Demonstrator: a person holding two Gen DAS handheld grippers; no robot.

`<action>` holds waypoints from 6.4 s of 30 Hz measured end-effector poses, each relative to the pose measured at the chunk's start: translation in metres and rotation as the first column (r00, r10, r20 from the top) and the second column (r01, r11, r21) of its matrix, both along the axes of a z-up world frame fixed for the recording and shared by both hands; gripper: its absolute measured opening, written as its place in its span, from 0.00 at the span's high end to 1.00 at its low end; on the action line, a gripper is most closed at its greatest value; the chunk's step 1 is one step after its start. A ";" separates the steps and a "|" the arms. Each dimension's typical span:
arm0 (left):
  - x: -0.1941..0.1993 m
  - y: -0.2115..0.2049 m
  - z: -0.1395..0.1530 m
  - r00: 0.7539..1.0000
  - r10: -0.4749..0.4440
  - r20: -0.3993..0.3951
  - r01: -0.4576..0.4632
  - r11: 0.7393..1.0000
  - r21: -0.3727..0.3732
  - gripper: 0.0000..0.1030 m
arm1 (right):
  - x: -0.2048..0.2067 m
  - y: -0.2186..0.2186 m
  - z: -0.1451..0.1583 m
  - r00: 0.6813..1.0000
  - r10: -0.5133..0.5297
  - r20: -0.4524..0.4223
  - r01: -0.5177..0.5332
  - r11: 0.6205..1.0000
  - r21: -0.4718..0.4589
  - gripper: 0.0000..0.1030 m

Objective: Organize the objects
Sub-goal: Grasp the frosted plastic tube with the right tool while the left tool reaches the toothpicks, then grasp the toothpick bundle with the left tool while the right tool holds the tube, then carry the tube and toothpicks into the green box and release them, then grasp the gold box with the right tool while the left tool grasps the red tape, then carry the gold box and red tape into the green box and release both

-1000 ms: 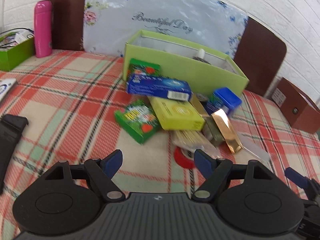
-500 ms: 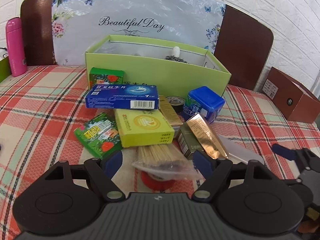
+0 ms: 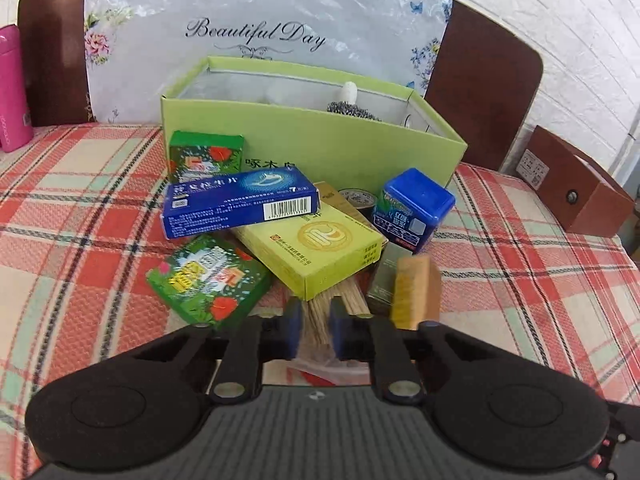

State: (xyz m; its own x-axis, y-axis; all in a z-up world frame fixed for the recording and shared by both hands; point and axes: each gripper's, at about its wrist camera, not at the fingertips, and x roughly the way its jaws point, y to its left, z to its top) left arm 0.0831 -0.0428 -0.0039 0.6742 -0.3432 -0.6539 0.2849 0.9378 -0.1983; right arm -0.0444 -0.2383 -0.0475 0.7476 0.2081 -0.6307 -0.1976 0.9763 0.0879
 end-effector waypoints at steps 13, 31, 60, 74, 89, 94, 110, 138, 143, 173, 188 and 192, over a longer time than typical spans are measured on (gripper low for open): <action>-0.043 0.041 -0.001 0.994 0.098 -0.038 -0.102 0.989 -0.111 0.39 | -0.025 0.001 0.003 0.999 -0.026 -0.032 0.028 0.998 0.051 0.74; -0.055 0.048 -0.014 0.996 -0.049 -0.071 0.052 0.997 0.049 0.85 | -0.034 -0.004 0.002 0.998 -0.056 -0.034 0.059 0.995 0.081 0.59; -0.051 0.043 -0.001 0.997 -0.075 0.000 0.074 0.995 0.072 0.77 | -0.020 -0.013 0.027 0.994 -0.107 0.036 0.104 0.991 0.090 0.74; 0.027 0.023 0.106 0.969 0.004 0.247 0.032 0.989 -0.142 0.78 | 0.069 0.002 0.110 0.933 -0.075 0.351 0.049 0.995 0.083 0.74; 0.167 0.005 0.100 0.967 0.135 0.217 -0.100 0.981 -0.166 0.77 | 0.231 0.026 0.099 0.932 -0.084 0.352 0.052 0.994 0.100 0.74; 0.188 0.001 0.071 0.967 0.130 0.217 -0.108 0.988 -0.111 0.46 | 0.267 0.033 0.068 0.951 -0.065 0.301 0.056 0.998 0.038 0.57; 0.126 0.001 0.108 0.960 0.177 0.215 -0.177 0.984 -0.020 0.23 | 0.207 0.026 0.082 0.925 -0.112 0.364 0.126 0.992 -0.016 0.03; -0.045 0.054 0.000 0.984 0.176 0.037 -0.176 0.984 -0.013 0.11 | 0.038 0.009 0.018 0.974 -0.209 0.092 0.198 0.973 0.116 0.12; -0.052 0.065 0.004 0.982 0.179 0.053 -0.177 0.983 -0.043 0.11 | 0.058 0.027 0.005 0.985 -0.165 0.047 0.154 0.972 0.176 0.28; -0.046 0.016 -0.029 0.999 0.024 -0.030 -0.021 0.994 0.109 0.32 | 0.010 -0.008 -0.003 0.989 -0.146 0.002 0.146 0.989 -0.023 0.55; -0.040 0.007 -0.032 1.000 -0.003 -0.006 0.004 0.995 0.101 0.52 | 0.034 0.001 -0.007 0.980 -0.197 0.016 0.197 0.978 -0.072 0.67; -0.039 0.011 -0.030 1.000 -0.002 -0.015 0.003 0.998 0.070 0.53 | 0.033 0.003 -0.006 0.986 -0.168 0.014 0.169 0.984 -0.064 0.70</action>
